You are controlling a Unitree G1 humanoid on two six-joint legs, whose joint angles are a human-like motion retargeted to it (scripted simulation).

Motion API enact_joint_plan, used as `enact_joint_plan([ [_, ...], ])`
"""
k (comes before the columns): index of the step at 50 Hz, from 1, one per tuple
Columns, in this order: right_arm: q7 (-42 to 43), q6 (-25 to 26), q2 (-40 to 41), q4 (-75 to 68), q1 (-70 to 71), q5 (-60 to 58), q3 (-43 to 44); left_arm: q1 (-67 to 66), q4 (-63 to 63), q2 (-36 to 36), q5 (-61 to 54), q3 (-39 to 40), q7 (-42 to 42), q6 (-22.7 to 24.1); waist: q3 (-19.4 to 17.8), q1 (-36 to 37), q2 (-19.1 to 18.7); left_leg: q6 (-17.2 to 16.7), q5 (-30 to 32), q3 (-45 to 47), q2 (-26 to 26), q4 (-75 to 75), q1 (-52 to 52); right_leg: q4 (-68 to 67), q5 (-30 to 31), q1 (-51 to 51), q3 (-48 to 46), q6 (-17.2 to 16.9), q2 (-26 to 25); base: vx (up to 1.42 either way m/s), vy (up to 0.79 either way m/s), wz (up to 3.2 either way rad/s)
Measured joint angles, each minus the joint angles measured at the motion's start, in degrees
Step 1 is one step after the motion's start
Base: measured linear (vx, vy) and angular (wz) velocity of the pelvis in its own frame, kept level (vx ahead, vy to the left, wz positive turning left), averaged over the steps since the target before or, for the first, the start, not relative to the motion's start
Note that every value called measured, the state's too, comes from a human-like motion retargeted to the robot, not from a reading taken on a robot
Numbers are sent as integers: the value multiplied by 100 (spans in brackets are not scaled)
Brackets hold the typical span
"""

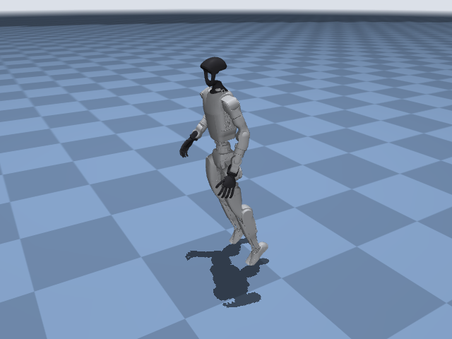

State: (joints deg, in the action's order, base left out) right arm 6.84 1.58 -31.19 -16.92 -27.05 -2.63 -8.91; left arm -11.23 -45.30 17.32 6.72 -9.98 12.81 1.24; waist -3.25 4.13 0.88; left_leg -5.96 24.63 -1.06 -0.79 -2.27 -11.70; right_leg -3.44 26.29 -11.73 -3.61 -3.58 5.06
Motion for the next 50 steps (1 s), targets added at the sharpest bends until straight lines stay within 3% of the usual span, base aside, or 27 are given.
enact_joint_plan([
  [5, 186, 84, 208, -1251, 500, 176, -280, 346, -882, -190, -682, 533, 465, -149, 51, 221, 183, -307, -734, 187, -59, 146, 298, 54, -551, 378, -139, -426, 50, 67, 4, -29],
  [8, 220, 109, 118, -1733, 974, 4, -564, 581, -1216, -135, -880, 650, 496, -148, 43, 153, 308, -232, -1361, 561, -33, 238, 733, 348, -1194, 864, -7, -744, 83, 60, 3, -7],
  [11, 225, 46, -29, -1853, 1433, 58, -754, 778, -1210, -21, -902, 729, 369, -57, -252, 88, 341, -280, -1618, 509, -105, 367, 986, 480, -1216, 1292, 502, -979, -2, 55, 4, -20],
  [12, 286, 30, -86, -1841, 1605, 142, -805, 868, -1136, 41, -957, 726, 379, -30, -424, 76, 350, -236, -1760, 467, -158, 300, 1045, 383, -1309, 1408, 648, -919, -28, 45, 5, -27],
  [13, 416, 29, -144, -1836, 1830, 288, -868, 1012, -1044, 130, -1084, 686, 469, -25, -638, 66, 371, -34, -2097, 464, -230, 70, 1124, 135, -1630, 1527, 730, -651, -34, 39, 6, -22],
  [16, 832, 80, -191, -2137, 2598, 639, -1090, 1667, -1157, 385, -1231, 464, 806, -233, -1447, 5, 330, 1267, -4227, 622, -208, -2570, 1848, -2481, -3970, 2252, 696, 994, -159, 33, 7, -8],
  [17, 923, 129, -152, -2320, 2770, 639, -1172, 1854, -1328, 415, -1151, 350, 858, -337, -1662, -21, 285, 1591, -4753, 666, -145, -3478, 2074, -3400, -4577, 2473, 634, 1368, -207, 35, 7, 7],
  [19, 926, 271, 33, -2759, 2951, 513, -1331, 2151, -1827, 327, -816, 79, 790, -544, -1816, -84, 196, 1645, -5077, 732, -13, -4354, 2283, -4223, -4903, 2638, 429, 1432, -217, 39, 8, 12],
  [23, 447, 236, 463, -3084, 2750, 409, -1265, 2197, -2194, -12, 43, -232, 313, -564, -1399, -225, 105, 1187, -4531, 740, 5, -3610, 2019, -3395, -4207, 2312, 196, 857, -149, 40, 9, 9],
  [27, 387, 137, 740, -2863, 2300, 277, -1033, 1848, -1493, -5, -221, -413, 9, -190, -872, -193, 358, 1097, -3282, 407, -359, -2261, 1809, -1729, -3096, 1829, 279, 298, 101, 30, 7, 14],
  [30, 276, 128, 827, -2979, 2140, -8, -948, 1748, -1185, -171, -677, -34, -130, 11, -654, 43, 433, 729, -3114, 668, -243, -970, 1723, -906, -2607, 1623, 272, -107, 172, 21, 9, -3],
  [33, 133, 93, 699, -3217, 2351, -102, -1190, 1626, -982, -372, -1240, 252, -50, 129, -660, 237, 240, 196, -2694, 712, 29, -20, 1556, -643, -2763, 1499, 308, -320, -65, 14, 11, -34],
  [38, 915, 144, 544, -3303, 3056, 181, -1418, 1880, -1260, -245, -1440, -223, 726, 38, -1000, 254, 423, 837, -3073, 837, -103, -366, 1760, -884, -3596, 1603, 429, -82, 50, 4, 5, -14],
  [41, 1311, 199, 588, -3173, 3318, 141, -1356, 1925, -1543, -114, -961, -353, 736, -161, -1242, 285, 411, 698, -3105, 994, -72, -480, 1737, -1014, -3806, 1722, 431, -39, 44, 4, 4, -44],
  [45, 1134, 190, 609, -3026, 3455, 90, -1437, 1771, -1862, -151, -680, -373, 623, -167, -1361, 293, 334, 312, -3137, 1158, -69, -413, 1641, -733, -3460, 1837, 653, -303, 4, 7, 2, -42],
  [50, 782, 161, 668, -3159, 3265, 77, -1458, 1664, -2131, -261, -440, -344, 392, -97, -1318, 247, 106, 179, -3059, 1079, -154, -29, 1528, -532, -3215, 1804, 556, -409, 87, 4, -1, 9],
])
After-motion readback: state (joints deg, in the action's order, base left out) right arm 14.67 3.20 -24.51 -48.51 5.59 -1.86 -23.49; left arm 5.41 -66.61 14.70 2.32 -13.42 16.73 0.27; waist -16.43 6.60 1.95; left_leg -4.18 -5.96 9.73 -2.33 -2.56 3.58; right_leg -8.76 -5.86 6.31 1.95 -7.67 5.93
